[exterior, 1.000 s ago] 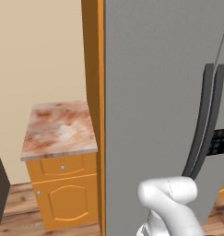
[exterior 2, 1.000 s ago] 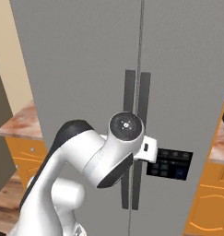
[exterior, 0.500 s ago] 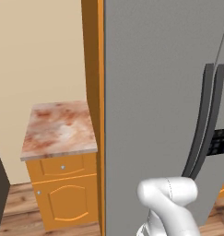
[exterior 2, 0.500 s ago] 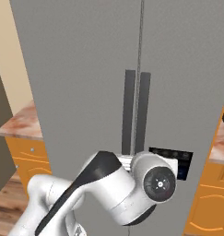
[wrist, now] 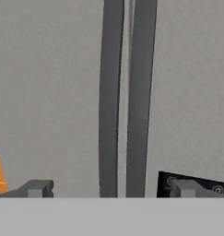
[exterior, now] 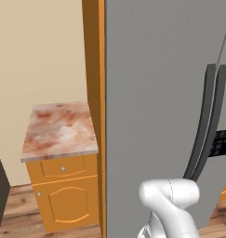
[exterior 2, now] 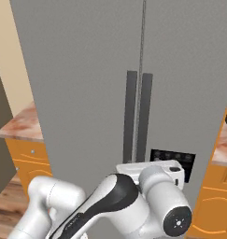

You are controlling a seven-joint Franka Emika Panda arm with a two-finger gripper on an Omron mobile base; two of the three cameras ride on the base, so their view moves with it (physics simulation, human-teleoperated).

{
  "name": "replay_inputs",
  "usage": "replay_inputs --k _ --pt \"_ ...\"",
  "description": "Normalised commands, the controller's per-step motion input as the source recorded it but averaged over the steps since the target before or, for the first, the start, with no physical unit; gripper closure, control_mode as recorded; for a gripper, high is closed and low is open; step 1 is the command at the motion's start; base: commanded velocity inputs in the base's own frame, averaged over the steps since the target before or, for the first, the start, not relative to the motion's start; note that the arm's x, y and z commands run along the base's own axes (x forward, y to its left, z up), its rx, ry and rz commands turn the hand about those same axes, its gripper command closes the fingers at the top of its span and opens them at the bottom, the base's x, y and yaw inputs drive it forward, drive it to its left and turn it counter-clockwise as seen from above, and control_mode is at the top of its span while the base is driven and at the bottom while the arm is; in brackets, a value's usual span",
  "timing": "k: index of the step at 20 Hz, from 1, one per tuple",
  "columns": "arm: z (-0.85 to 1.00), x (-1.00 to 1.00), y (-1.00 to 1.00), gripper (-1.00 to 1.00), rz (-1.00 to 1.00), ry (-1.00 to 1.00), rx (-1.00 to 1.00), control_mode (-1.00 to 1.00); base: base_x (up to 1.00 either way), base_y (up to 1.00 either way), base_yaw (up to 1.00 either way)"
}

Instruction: Open the freezer door, pick up the ice cube tray from the freezer, and place it on the dining counter.

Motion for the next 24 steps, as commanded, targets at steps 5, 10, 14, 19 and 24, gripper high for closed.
replay_inputs --k 5,10,14,19,24 --pt "0.00 0.23 0.00 -1.00 0.02 -0.11 0.00 -1.00 0.00 0.00 0.00" --pt "0.00 0.19 0.00 -1.00 0.00 -0.03 0.00 -1.00 0.00 0.00 0.00" --pt "0.00 0.34 0.00 -1.00 0.00 0.00 0.00 -1.00 0.00 0.00 0.00" --pt "0.00 0.31 0.00 -1.00 0.00 0.00 0.00 -1.00 0.00 0.00 0.00" --pt "0.00 0.28 0.00 -1.00 0.00 0.00 0.00 -1.00 0.00 0.00 0.00"
